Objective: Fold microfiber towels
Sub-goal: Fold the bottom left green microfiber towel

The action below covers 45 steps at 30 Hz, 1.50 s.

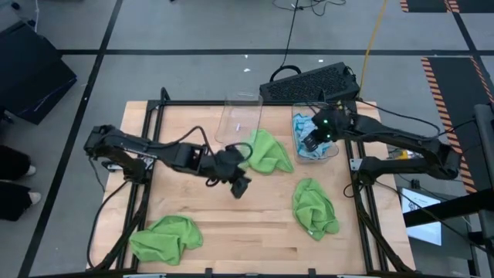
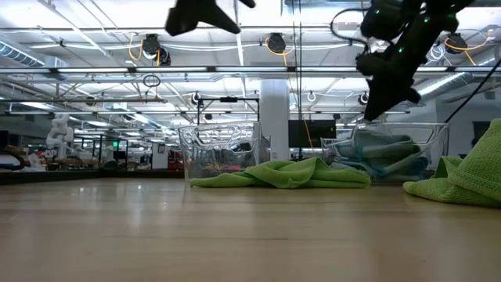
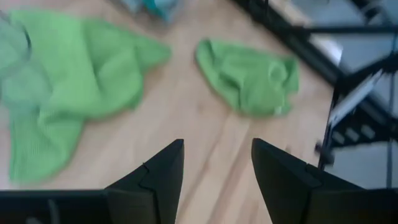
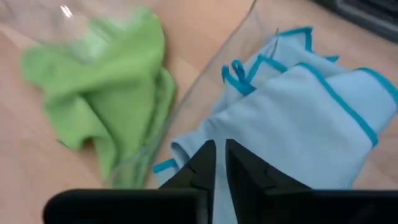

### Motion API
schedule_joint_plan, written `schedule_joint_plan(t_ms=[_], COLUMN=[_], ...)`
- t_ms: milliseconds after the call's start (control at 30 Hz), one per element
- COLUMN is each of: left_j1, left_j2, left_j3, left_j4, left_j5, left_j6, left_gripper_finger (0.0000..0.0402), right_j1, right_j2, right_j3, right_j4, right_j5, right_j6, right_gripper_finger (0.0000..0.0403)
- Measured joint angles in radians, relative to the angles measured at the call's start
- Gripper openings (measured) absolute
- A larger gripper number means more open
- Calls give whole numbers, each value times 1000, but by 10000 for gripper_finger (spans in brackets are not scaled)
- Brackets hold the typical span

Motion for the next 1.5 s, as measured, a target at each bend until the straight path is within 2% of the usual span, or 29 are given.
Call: schedule_joint_plan(t_ms=[200, 267, 367, 500, 667, 867, 1133, 1267, 1500], left_j1=[-110, -146, -195, -255, -323, -418, -490, -494, -456], left_j2=[0, 0, 0, 1, 2, 2, 20, 17, 18], left_j3=[0, 0, -32, -104, -207, -223, -225, -263, -402], left_j4=[-162, -205, -222, -220, -132, -113, -240, -211, -144], left_j5=[11, 19, 41, 120, 186, 218, 218, 250, 293], left_j6=[-171, -228, -306, -386, -375, -84, 271, 473, 586], left_gripper_finger=[188, 188, 188, 188, 188, 188, 188, 188, 188], right_j1=[9, 39, 100, 181, 305, 478, 681, 763, 868], right_j2=[-142, -183, -217, -221, -201, -150, -41, 13, 93], right_j3=[16, 39, 79, 134, 162, 163, 163, 163, 163], right_j4=[-5, -4, -9, -6, 37, 149, 283, 365, 468], right_j5=[-97, -99, -77, -70, -52, -24, 137, 188, 198], right_j6=[146, 220, 286, 332, 423, 527, 596, 610, 625], right_gripper_finger=[67, 79, 89, 92, 92, 92, 92, 91, 91])
